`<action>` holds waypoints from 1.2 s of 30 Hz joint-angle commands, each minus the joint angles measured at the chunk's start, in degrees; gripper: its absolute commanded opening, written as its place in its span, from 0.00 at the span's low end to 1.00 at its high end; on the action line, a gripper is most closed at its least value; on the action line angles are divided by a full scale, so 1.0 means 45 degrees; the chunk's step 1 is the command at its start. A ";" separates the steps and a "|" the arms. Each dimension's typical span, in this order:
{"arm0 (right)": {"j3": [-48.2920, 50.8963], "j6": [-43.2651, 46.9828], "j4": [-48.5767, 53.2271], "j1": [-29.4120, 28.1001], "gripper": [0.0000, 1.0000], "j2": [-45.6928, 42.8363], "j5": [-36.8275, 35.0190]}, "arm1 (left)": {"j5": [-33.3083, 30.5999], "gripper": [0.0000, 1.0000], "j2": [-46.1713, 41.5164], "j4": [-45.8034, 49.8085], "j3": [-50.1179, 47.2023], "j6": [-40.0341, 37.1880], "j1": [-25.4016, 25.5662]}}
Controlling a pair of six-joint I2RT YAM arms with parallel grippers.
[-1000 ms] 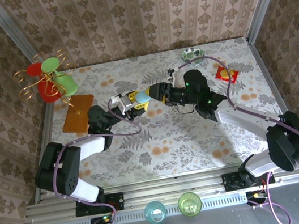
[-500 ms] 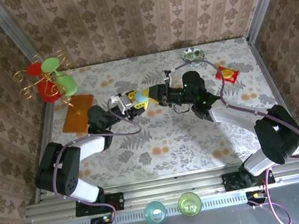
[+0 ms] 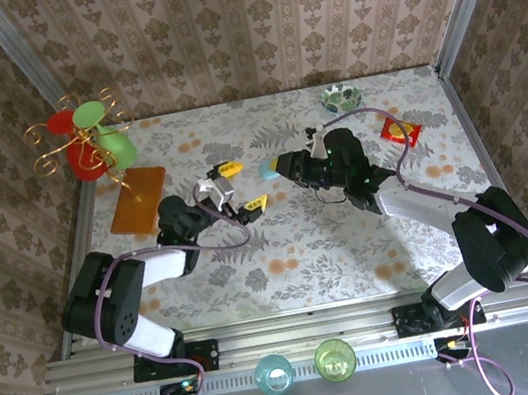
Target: Insert the wireless bluetooth earbuds into the charging case
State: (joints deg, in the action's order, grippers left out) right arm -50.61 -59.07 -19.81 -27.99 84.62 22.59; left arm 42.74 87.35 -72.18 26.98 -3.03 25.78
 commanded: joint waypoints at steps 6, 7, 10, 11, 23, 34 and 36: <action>-0.0147 0.1408 0.1459 0.0203 0.27 0.1172 -0.1953 | -0.0950 0.93 -0.0770 0.1634 -0.0980 -0.0441 -0.0006; -0.0176 0.1429 0.1317 0.0214 0.27 0.1441 -0.1910 | -0.1015 0.94 -0.0924 0.2124 -0.1015 -0.0590 0.0000; -0.0298 0.1564 0.0994 0.0204 0.27 0.2243 -0.1589 | -0.1214 0.97 -0.1403 0.3766 -0.0979 -0.1130 -0.0004; -0.0357 0.1639 0.0973 0.0204 0.28 0.2486 -0.1562 | -0.1217 0.98 -0.1538 0.4304 -0.0938 -0.1345 -0.0006; -0.0530 0.2392 0.1347 0.0242 0.31 0.4281 -0.1871 | -0.2341 1.00 -0.2112 0.6271 -0.0797 -0.1896 0.0521; -0.0750 0.4231 0.3791 0.0537 0.63 0.2762 -0.4135 | -0.4553 1.00 -0.2990 0.7987 -0.0065 -0.0192 -0.0189; -0.0784 0.4666 0.4233 0.0696 0.67 0.2247 -0.4665 | -0.4875 1.00 -0.3391 0.8260 -0.0059 -0.0104 -0.0392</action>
State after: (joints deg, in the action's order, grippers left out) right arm -52.47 -42.57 -5.39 -25.76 98.87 7.62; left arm 24.36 74.67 -38.76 24.97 -5.63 25.56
